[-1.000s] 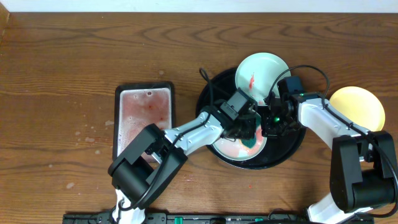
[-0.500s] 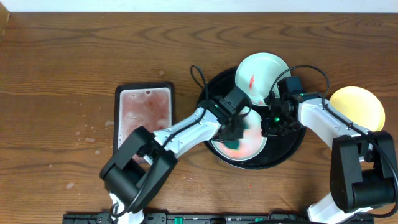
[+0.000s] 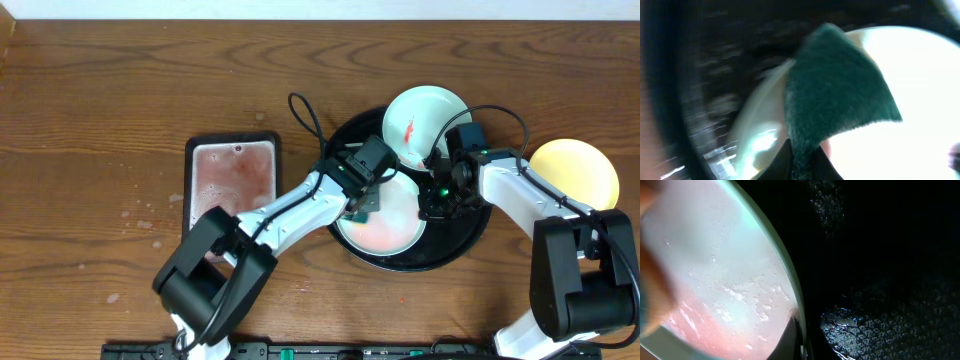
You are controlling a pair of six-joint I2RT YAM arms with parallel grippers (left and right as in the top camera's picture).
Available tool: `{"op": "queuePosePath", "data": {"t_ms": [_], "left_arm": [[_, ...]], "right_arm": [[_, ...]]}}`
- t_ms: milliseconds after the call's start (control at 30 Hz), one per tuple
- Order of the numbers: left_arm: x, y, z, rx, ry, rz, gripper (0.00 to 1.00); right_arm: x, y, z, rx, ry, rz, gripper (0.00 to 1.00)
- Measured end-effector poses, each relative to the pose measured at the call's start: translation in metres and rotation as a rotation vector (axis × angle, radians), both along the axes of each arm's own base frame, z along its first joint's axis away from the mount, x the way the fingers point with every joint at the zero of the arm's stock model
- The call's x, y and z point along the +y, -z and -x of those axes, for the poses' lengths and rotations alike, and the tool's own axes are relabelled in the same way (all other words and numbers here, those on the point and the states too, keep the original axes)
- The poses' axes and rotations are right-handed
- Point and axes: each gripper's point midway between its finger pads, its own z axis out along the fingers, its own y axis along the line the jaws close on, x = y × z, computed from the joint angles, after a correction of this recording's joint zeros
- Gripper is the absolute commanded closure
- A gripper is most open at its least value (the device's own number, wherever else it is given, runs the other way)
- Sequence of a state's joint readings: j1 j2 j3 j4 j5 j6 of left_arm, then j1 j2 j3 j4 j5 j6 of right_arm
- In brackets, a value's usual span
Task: Clean dirty plates on tray and stack at the side
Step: 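Scrub the mint plate with the sponge while right gripper holds it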
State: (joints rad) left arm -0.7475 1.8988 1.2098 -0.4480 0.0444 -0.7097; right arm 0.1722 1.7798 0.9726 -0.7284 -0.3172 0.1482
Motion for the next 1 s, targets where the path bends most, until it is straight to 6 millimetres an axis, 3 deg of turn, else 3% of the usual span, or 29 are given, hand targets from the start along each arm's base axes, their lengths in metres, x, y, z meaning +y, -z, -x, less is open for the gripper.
{"op": "queuePosePath", "data": {"t_ms": [167, 367, 500, 633, 767, 867, 1000], "left_arm": [[-0.049, 0.004, 0.001, 0.052, 0.086, 0.228, 0.93], [-0.073, 0.004, 0.02, 0.102, 0.176, 0.304, 0.93], [-0.078, 0.007, 0.04, 0.137, 0.239, 0.285, 0.93], [-0.062, 0.008, 0.044, 0.172, 0.21, 0.198, 0.93], [-0.022, 0.009, 0.044, 0.147, 0.133, 0.001, 0.93], [0.014, 0.008, 0.033, 0.068, 0.074, -0.178, 0.93], [0.041, -0.001, 0.018, -0.035, 0.032, -0.337, 0.93]], "right_arm": [[0.0, 0.0, 0.0, -0.001, 0.0, 0.0, 0.99], [0.0, 0.0, 0.0, -0.001, 0.0, 0.0, 0.99], [0.0, 0.0, 0.0, -0.001, 0.0, 0.0, 0.99], [0.0, 0.0, 0.0, -0.001, 0.0, 0.001, 0.99], [0.0, 0.0, 0.0, -0.002, 0.0, 0.0, 0.99], [0.0, 0.0, -0.001, -0.002, 0.0, 0.0, 0.99], [0.002, 0.0, 0.0, 0.0, -0.003, -0.007, 0.99]]}}
